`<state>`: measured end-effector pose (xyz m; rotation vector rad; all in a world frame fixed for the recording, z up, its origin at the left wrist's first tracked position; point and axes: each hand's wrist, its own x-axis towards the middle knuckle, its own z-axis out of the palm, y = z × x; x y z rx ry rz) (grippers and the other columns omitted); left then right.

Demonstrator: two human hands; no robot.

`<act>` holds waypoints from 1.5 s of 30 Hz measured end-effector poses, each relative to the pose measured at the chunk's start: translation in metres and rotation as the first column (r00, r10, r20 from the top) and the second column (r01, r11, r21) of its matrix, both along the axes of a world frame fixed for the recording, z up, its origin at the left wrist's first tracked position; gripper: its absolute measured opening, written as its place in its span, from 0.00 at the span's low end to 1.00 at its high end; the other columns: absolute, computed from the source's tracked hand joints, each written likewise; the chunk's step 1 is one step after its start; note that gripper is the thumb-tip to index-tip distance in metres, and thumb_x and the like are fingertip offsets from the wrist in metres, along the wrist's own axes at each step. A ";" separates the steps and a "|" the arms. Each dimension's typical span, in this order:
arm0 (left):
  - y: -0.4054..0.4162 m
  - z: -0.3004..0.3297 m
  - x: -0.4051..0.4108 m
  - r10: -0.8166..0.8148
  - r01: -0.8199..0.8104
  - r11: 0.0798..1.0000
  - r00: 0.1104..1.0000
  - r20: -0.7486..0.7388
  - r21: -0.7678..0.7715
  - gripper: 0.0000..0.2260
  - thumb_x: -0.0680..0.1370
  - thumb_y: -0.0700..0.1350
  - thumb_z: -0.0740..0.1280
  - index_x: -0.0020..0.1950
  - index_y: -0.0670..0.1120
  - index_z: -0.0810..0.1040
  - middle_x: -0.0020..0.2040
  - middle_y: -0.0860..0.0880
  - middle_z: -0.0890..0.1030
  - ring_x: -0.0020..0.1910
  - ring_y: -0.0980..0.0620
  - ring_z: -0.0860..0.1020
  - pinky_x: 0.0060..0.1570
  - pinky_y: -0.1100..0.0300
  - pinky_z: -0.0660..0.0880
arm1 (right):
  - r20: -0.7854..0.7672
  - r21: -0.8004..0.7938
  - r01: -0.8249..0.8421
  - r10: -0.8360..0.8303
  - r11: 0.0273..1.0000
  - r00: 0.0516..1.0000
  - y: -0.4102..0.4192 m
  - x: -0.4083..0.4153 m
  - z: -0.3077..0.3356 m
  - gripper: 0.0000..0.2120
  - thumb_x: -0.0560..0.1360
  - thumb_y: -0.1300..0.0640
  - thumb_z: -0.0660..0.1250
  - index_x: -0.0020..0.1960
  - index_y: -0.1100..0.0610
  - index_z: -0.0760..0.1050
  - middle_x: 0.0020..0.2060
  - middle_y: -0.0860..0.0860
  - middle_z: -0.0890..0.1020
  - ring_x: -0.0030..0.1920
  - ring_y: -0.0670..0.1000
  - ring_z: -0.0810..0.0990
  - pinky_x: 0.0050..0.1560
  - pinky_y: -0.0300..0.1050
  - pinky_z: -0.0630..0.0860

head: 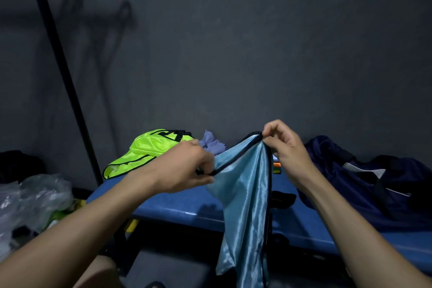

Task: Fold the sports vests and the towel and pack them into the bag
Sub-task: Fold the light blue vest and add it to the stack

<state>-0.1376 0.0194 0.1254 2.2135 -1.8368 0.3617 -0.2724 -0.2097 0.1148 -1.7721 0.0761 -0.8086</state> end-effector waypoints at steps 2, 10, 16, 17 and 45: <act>-0.001 -0.003 0.000 -0.030 0.016 0.994 0.991 -0.132 -0.107 0.07 0.73 0.48 0.76 0.40 0.52 0.79 0.37 0.58 0.78 0.43 0.55 0.72 0.41 0.60 0.68 | -0.013 -0.001 -0.005 0.005 1.000 1.000 0.002 0.002 0.000 0.14 0.78 0.70 0.60 0.44 0.52 0.74 0.35 0.46 0.73 0.37 0.47 0.69 0.38 0.43 0.67; -0.004 0.006 -0.007 -0.110 0.045 0.991 0.794 -0.598 -0.122 0.11 0.74 0.39 0.77 0.50 0.50 0.78 0.39 0.57 0.81 0.35 0.59 0.72 0.37 0.64 0.68 | -0.019 0.035 0.098 -0.097 0.995 0.995 -0.004 0.009 -0.017 0.18 0.78 0.72 0.60 0.41 0.49 0.72 0.34 0.46 0.72 0.35 0.46 0.68 0.37 0.42 0.64; 0.003 0.014 0.002 0.102 -0.109 0.990 0.991 0.086 0.084 0.13 0.80 0.56 0.67 0.43 0.48 0.75 0.38 0.52 0.78 0.44 0.48 0.72 0.45 0.49 0.71 | -0.029 0.067 0.125 -0.123 0.990 0.992 -0.014 0.004 -0.025 0.14 0.79 0.71 0.60 0.44 0.53 0.70 0.33 0.46 0.69 0.32 0.43 0.65 0.32 0.35 0.64; 0.004 0.018 0.002 0.075 -0.078 0.996 0.995 0.071 0.039 0.14 0.80 0.58 0.67 0.42 0.49 0.75 0.37 0.54 0.77 0.43 0.50 0.71 0.44 0.50 0.70 | -0.034 0.102 0.110 -0.107 0.989 0.994 -0.014 0.004 -0.024 0.13 0.79 0.71 0.60 0.44 0.54 0.70 0.32 0.46 0.69 0.30 0.43 0.65 0.30 0.35 0.64; 0.018 0.046 -0.012 -0.291 0.138 0.951 0.703 -0.649 -0.276 0.09 0.71 0.46 0.79 0.49 0.52 0.85 0.43 0.48 0.85 0.40 0.55 0.76 0.43 0.63 0.72 | -0.078 0.104 0.102 -0.094 0.989 0.992 -0.003 0.009 0.006 0.10 0.82 0.67 0.59 0.48 0.54 0.73 0.37 0.55 0.70 0.34 0.48 0.70 0.35 0.42 0.69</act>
